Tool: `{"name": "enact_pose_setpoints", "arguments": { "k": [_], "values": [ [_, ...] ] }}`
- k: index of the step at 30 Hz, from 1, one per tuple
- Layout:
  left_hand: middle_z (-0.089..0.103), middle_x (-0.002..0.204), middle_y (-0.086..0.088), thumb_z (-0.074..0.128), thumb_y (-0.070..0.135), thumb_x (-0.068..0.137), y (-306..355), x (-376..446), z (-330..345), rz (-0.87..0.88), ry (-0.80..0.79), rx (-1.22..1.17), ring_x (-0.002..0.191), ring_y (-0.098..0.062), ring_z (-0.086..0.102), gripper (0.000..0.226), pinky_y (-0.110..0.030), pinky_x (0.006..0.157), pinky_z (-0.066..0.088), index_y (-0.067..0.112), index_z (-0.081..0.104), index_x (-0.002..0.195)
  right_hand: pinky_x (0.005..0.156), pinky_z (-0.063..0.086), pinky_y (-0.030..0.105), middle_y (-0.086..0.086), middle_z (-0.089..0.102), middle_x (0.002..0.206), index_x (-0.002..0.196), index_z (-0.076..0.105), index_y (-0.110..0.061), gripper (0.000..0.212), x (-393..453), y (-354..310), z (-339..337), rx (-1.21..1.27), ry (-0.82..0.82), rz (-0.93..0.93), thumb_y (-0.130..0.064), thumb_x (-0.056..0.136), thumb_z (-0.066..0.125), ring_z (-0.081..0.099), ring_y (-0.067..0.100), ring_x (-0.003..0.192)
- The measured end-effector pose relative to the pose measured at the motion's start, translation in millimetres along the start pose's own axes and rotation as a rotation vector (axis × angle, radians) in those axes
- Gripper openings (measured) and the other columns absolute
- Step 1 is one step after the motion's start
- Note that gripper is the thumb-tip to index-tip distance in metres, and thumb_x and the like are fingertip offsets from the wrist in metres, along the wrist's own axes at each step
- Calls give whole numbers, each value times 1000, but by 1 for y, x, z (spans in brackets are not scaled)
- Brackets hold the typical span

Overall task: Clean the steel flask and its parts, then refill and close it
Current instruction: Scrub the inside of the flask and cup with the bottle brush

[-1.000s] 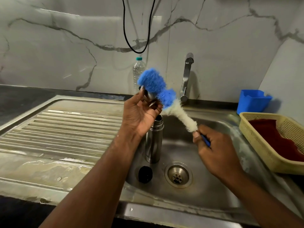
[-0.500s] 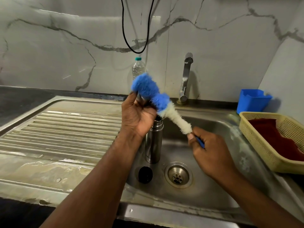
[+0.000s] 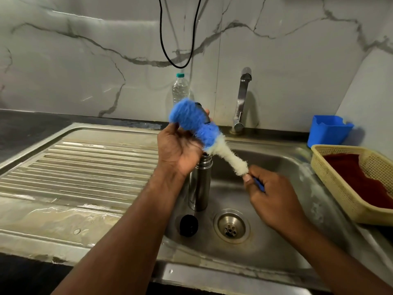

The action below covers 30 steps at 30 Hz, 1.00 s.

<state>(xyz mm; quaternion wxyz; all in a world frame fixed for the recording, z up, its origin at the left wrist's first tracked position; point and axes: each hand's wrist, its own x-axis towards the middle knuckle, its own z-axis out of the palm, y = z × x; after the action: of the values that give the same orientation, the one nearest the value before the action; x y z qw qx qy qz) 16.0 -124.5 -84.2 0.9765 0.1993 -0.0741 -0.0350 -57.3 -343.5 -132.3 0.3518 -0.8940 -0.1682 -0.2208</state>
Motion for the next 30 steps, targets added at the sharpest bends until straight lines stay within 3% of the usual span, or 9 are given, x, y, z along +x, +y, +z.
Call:
{"name": "enact_pose_setpoints", "arguments": {
  "k": [4, 9, 10, 13, 17, 21, 25, 27, 30],
  "values": [
    [66, 123, -22, 56, 32, 97, 0, -4, 2, 24, 0, -10, 120, -39, 63, 47, -55, 112, 47, 3, 56, 134, 46, 42, 38, -5, 49, 56, 73, 49, -33, 27, -1, -1, 1, 45, 37, -10, -30, 99, 55, 50, 15, 51],
    [64, 115, -19, 71, 42, 88, 0, -6, 8, 81, 27, 64, 100, -29, 65, 61, -35, 89, 52, 4, 57, 135, 49, 39, 28, -6, 51, 58, 75, 54, -34, 27, -1, 2, 4, 85, 51, 44, -26, 101, 58, 52, 12, 55],
    [64, 115, -19, 71, 44, 88, 0, -5, 7, 83, 32, 72, 101, -28, 65, 61, -34, 90, 52, 5, 57, 133, 49, 38, 26, -6, 50, 57, 76, 54, -33, 26, -1, 2, 5, 103, 41, 45, -25, 101, 58, 52, 11, 54],
    [66, 122, -20, 78, 44, 82, 3, 0, 3, 84, 40, 56, 129, -34, 61, 63, -46, 114, 47, 6, 63, 130, 49, 39, 30, -6, 50, 59, 74, 52, -33, 29, -1, 2, 5, 112, 9, 21, -27, 101, 56, 50, 12, 53],
    [64, 117, -15, 81, 47, 75, 7, 0, 2, 117, 50, 155, 98, -23, 62, 72, -29, 78, 50, 8, 60, 132, 51, 37, 26, -7, 50, 59, 78, 57, -28, 24, 2, 6, -1, 91, 14, 68, -27, 102, 56, 51, 9, 57],
    [66, 122, -10, 93, 32, 64, 24, 0, -7, 176, -9, 293, 94, -19, 62, 67, -27, 71, 46, 18, 70, 126, 50, 49, 33, -7, 56, 64, 84, 61, -32, 18, 2, 6, -11, 19, 30, 0, -36, 99, 53, 55, 12, 58],
    [70, 109, -7, 78, 22, 65, 38, 0, -16, 223, -20, 483, 94, -18, 67, 74, -31, 73, 48, 16, 59, 136, 47, 46, 33, -9, 57, 59, 87, 65, -32, 15, 3, 7, -21, -131, 26, -60, -38, 99, 56, 53, 7, 51],
    [66, 116, -12, 75, 15, 68, 45, 0, -24, 241, -17, 533, 106, -27, 65, 75, -37, 82, 49, 16, 52, 140, 46, 42, 30, -9, 55, 57, 84, 62, -32, 16, 3, 7, -24, -209, 21, -91, -35, 99, 58, 52, 6, 50],
    [64, 115, -12, 63, 24, 89, 44, -4, -29, 238, -52, 683, 103, -27, 61, 41, -34, 75, 45, 14, 56, 128, 45, 40, 30, -10, 50, 54, 81, 58, -32, 19, 4, 3, -24, -282, 6, -118, -33, 99, 59, 48, 6, 49]
  ]
}}
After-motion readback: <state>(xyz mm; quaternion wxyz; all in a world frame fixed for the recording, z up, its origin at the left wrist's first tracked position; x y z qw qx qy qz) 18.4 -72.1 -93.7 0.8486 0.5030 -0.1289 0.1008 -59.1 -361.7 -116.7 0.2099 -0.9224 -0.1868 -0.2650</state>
